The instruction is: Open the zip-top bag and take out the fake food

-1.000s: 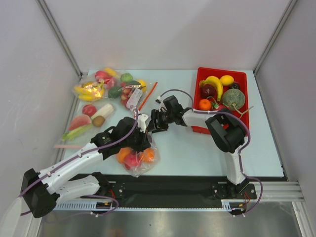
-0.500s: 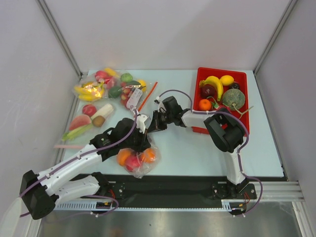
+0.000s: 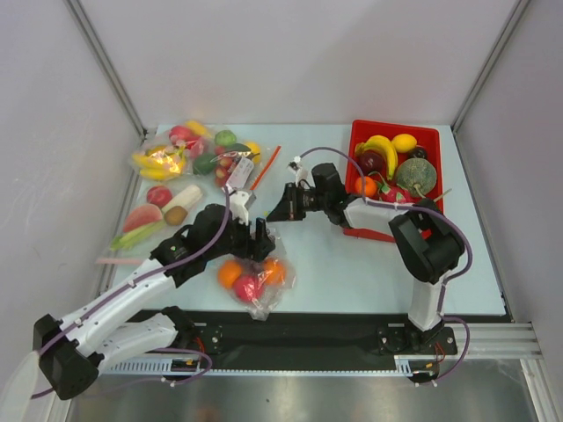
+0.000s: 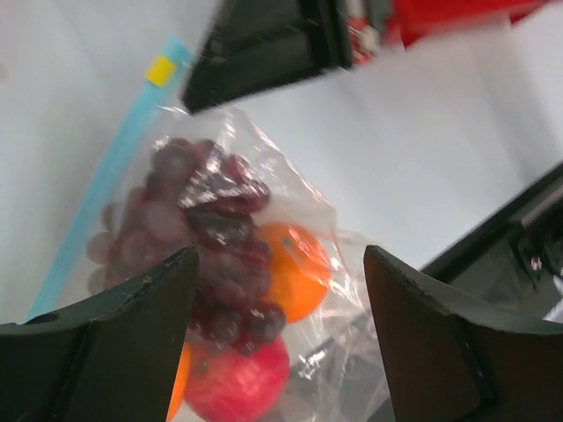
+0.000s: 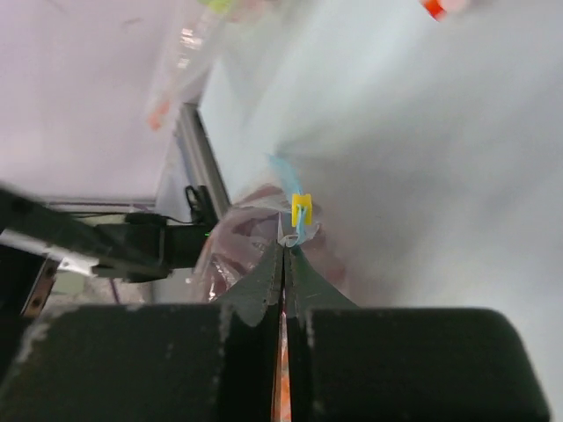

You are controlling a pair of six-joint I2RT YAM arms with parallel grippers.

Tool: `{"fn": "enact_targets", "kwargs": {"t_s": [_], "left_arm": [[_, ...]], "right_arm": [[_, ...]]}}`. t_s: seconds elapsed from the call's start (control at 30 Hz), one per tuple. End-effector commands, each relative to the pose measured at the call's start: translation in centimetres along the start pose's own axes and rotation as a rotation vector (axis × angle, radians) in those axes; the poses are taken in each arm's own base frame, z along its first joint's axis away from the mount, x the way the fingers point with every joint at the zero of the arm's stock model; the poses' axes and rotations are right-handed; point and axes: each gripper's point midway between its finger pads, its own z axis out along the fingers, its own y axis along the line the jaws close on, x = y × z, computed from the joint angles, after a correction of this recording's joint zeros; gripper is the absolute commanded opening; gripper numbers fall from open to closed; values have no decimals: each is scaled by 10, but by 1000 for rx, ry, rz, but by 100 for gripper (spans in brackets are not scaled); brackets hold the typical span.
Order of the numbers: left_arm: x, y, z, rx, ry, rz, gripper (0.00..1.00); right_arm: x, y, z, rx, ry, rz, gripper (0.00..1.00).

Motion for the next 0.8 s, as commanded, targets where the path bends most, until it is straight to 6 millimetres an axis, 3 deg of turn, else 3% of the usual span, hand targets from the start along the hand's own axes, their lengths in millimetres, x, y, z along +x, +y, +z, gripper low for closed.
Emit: {"fn": "enact_targets", "kwargs": {"t_s": [0.0, 0.13, 0.3, 0.53, 0.77], "left_arm": [[-70, 0, -16, -4, -242, -17, 81], [-105, 10, -29, -23, -363, -38, 83], [-128, 14, -41, -35, -436, 9, 84], [-133, 0, -45, 50, -474, 94, 83], [-130, -30, -56, 224, -526, 180, 83]], "right_arm": [[-32, 70, -27, -219, -90, -171, 0], [-31, 95, -41, -297, -80, -246, 0], [-27, 131, -66, -414, -52, -358, 0], [-24, 164, -99, -475, -9, -491, 0], [-18, 164, -119, -402, 34, -583, 0]]}}
